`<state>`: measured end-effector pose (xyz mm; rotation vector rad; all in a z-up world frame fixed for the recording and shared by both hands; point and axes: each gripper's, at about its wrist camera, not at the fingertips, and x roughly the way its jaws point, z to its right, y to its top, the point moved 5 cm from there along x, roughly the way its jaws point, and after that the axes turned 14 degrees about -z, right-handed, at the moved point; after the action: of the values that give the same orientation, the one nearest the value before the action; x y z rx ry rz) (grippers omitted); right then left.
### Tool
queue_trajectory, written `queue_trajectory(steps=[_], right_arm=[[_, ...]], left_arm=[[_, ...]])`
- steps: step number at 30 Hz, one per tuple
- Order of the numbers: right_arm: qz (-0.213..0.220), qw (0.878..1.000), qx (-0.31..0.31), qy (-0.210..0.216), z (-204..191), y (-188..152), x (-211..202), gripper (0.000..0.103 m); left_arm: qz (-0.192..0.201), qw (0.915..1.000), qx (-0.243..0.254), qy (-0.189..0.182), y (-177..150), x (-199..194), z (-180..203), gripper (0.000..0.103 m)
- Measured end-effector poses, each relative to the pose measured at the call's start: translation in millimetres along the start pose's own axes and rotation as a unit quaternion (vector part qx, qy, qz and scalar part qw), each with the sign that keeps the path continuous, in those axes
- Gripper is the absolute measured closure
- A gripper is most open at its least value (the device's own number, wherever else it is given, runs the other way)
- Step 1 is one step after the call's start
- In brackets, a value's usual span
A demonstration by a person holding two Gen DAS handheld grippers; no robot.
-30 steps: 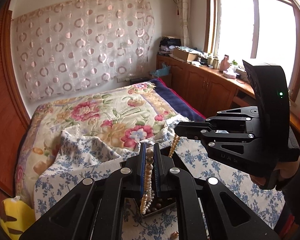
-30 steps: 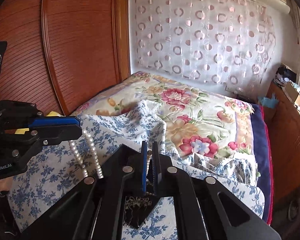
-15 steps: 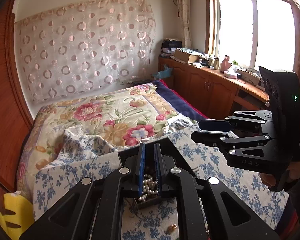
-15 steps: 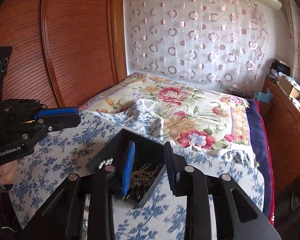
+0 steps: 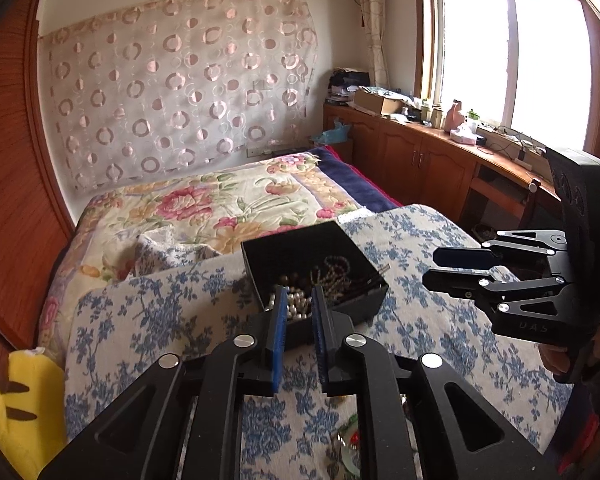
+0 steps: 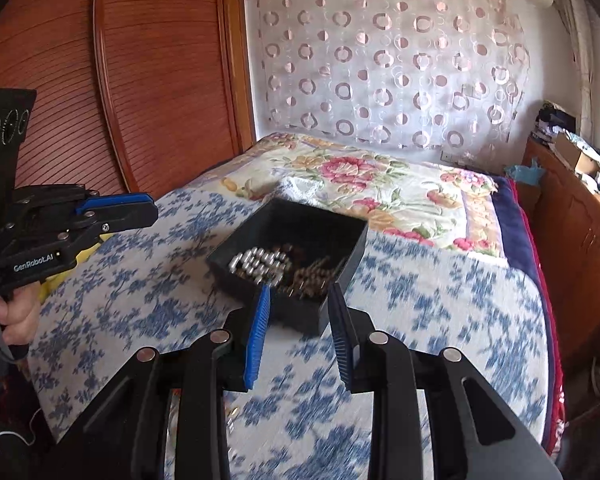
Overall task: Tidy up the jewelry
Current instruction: 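Move both tools back from the box to the remaining jewelry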
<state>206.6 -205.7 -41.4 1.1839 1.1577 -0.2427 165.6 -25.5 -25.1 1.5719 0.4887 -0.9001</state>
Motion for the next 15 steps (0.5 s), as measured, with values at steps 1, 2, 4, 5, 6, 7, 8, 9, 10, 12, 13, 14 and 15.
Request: queue_trajectory(steps=[1, 2, 4, 5, 6, 7, 8, 9, 10, 12, 13, 14, 15], right_arm=[[-0.003, 1.000, 0.001, 0.002, -2.3, -5.9, 0.1, 0.070], [-0.006, 1.000, 0.001, 0.005, -4.5, -11.3, 0.7, 0.070], [-0.015, 1.000, 0.002, 0.009, -11.0, -22.9, 3.6, 0.070], [-0.019, 1.000, 0.003, 0.012, -14.1, -28.5, 5.2, 0.070], [-0.025, 1.000, 0.005, 0.015, -17.3, -35.6, 6.9, 0.070], [-0.030, 0.999, 0.006, 0.019, -21.1, -40.9, 8.0, 0.070], [-0.034, 0.999, 0.007, 0.023, -25.6, -48.6, 8.8, 0.070], [-0.037, 0.999, 0.005, 0.028, -29.4, -53.8, 9.3, 0.070], [-0.040, 0.999, 0.004, 0.032, -34.0, -58.9, 9.9, 0.070], [-0.048, 0.998, -0.001, 0.040, -44.4, -69.0, 11.2, 0.070], [-0.052, 0.998, -0.003, 0.042, -50.0, -73.4, 11.9, 0.070], [-0.054, 0.998, -0.005, 0.045, -53.9, -75.6, 12.0, 0.070], [-0.055, 0.997, -0.009, 0.052, -60.0, -77.8, 11.9, 0.070]], left_arm=[[0.000, 1.0000, 0.000, 0.001, -6.8, -2.1, 0.3, 0.087], [0.000, 1.0000, -0.001, 0.002, -10.8, -3.5, 1.5, 0.087], [-0.003, 1.0000, -0.001, 0.003, -20.5, -5.4, 4.4, 0.086], [-0.005, 1.0000, -0.002, 0.002, -26.0, -6.4, 4.9, 0.086], [-0.006, 1.0000, -0.003, 0.001, -30.2, -6.6, 6.0, 0.086], [-0.009, 0.9999, -0.005, -0.001, -36.7, -7.1, 6.5, 0.085], [-0.011, 0.9999, -0.006, -0.002, -42.8, -7.3, 7.0, 0.084], [-0.013, 0.9999, -0.007, -0.004, -49.6, -7.4, 8.0, 0.084], [-0.015, 0.9998, -0.009, -0.006, -54.4, -7.1, 8.8, 0.082], [-0.023, 0.9996, -0.011, -0.009, -65.5, -5.1, 11.1, 0.080], [-0.028, 0.9995, -0.012, -0.008, -72.9, -3.7, 11.6, 0.080], [-0.030, 0.9994, -0.014, -0.007, -76.0, -3.7, 11.6, 0.079], [-0.032, 0.9993, -0.015, -0.006, -81.1, -3.1, 11.9, 0.079]])
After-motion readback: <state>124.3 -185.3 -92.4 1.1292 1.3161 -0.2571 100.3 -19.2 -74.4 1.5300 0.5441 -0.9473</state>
